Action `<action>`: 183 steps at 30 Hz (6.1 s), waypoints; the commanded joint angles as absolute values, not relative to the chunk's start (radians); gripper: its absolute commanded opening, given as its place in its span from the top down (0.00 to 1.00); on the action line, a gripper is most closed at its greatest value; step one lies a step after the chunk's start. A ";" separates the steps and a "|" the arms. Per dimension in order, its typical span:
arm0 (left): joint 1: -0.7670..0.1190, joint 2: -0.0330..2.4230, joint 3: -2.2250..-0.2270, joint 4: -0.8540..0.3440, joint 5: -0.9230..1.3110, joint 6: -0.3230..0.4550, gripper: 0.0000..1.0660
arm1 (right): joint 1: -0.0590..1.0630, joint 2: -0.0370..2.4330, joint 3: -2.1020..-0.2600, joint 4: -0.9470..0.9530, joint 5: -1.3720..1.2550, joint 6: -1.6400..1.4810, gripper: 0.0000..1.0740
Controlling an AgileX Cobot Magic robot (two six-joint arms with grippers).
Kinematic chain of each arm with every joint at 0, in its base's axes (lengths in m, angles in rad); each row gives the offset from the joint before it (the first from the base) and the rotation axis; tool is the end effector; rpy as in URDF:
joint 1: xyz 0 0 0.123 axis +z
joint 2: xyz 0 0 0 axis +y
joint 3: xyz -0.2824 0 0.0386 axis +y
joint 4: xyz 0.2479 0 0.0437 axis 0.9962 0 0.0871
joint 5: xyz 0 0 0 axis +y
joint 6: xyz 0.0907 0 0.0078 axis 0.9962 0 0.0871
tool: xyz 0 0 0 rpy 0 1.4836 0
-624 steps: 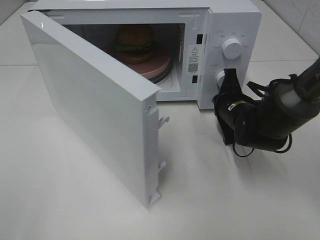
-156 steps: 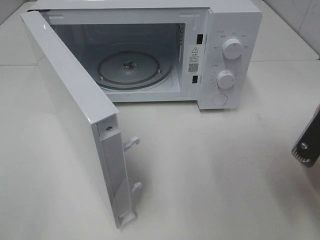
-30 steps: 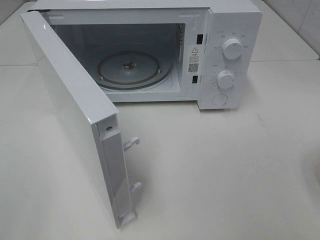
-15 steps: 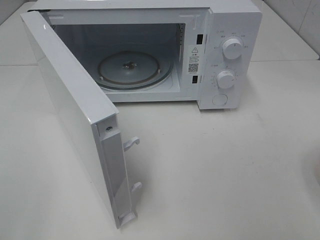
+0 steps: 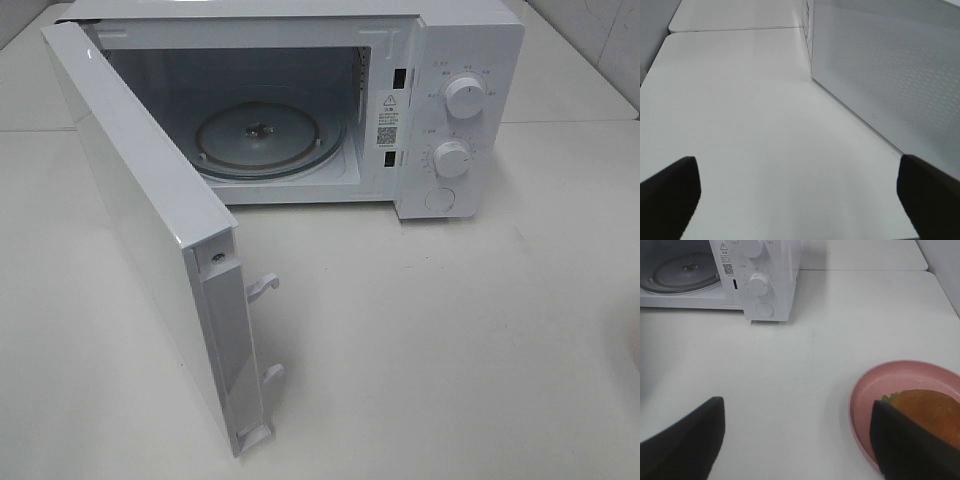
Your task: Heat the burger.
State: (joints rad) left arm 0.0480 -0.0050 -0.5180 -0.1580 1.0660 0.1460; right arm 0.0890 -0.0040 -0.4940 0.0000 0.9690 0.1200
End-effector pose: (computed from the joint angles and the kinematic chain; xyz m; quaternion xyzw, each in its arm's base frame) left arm -0.0079 -0.0129 0.2825 0.0456 0.8447 -0.0274 0.5326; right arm -0.0013 -0.0001 0.2831 0.0128 0.8289 0.0583 0.5562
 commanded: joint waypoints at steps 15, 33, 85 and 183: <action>0.053 -0.009 -0.516 -0.167 1.070 0.141 0.06 | 0.084 -0.031 -0.491 0.000 0.959 0.126 0.29; 0.053 0.032 -0.542 -0.192 0.947 0.138 0.39 | 0.084 -0.031 -0.491 0.000 0.959 0.126 0.29; 0.050 1.300 -0.306 0.461 -0.851 -0.265 1.00 | 0.084 -0.031 -0.491 0.000 0.959 0.127 0.29; -0.758 1.848 -1.182 -0.136 -0.036 0.037 0.79 | 0.084 -0.031 -0.491 0.000 0.959 0.127 0.30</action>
State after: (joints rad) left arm -0.7550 1.8950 -1.1890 -0.1240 -0.1430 0.0380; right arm 0.0890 -0.0040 -0.4940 0.0000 0.9690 0.1200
